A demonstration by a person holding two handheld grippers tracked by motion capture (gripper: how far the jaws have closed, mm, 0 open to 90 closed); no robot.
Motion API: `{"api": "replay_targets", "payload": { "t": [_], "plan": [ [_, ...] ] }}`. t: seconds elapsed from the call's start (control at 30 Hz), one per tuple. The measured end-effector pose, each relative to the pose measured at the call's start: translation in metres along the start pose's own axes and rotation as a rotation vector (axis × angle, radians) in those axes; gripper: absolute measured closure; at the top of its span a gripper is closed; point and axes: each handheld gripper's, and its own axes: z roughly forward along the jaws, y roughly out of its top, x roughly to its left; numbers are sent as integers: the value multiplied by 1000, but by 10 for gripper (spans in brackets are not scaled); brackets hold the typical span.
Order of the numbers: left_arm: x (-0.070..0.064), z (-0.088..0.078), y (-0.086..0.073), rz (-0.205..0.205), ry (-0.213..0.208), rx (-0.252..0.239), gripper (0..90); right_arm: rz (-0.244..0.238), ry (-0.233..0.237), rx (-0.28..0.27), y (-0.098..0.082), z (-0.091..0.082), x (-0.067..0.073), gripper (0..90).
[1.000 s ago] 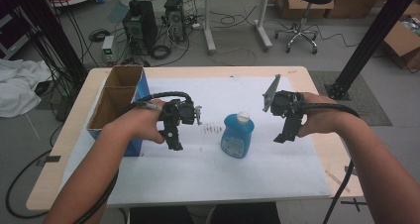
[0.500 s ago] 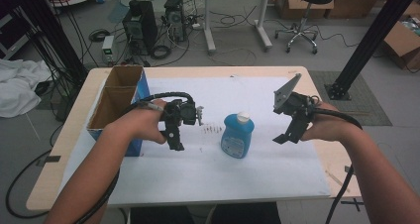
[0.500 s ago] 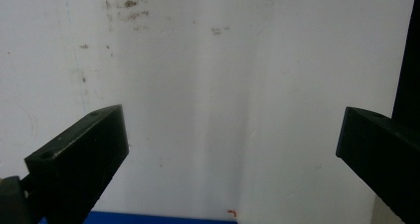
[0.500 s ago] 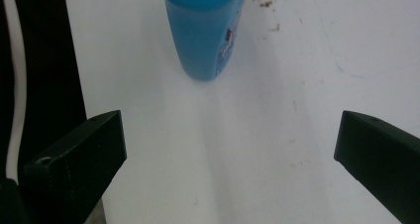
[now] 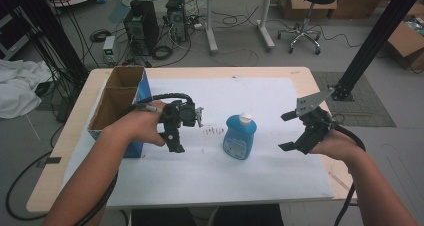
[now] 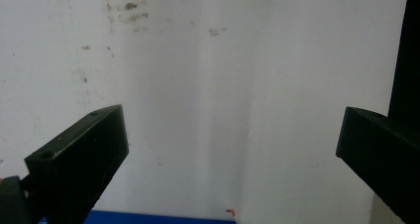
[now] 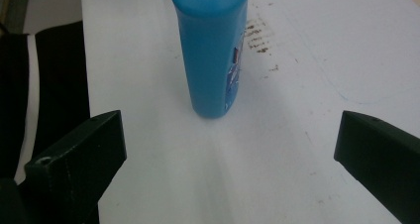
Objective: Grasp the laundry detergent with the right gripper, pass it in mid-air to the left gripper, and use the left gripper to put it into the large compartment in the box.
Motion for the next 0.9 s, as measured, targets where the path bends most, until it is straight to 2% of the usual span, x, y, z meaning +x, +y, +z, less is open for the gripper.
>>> {"api": "replay_targets", "payload": {
  "t": [0.2,0.3,0.43,0.63,0.9],
  "plan": [
    [-1,0,-3,0,6,-10,1,24,-29,-105,-18,8,8,0],
    [-2,-2,-5,-3,7,-22,1,38,-29,-185,-29,17,15,0],
    [-1,-4,-8,-6,13,-43,1,50,-55,-250,-40,29,25,0],
    [-2,-4,-9,-1,15,-45,1,80,-108,-310,-51,47,31,0],
    [-3,-4,-11,0,16,-48,1,100,-138,-389,-51,64,34,0]
  ]
}}
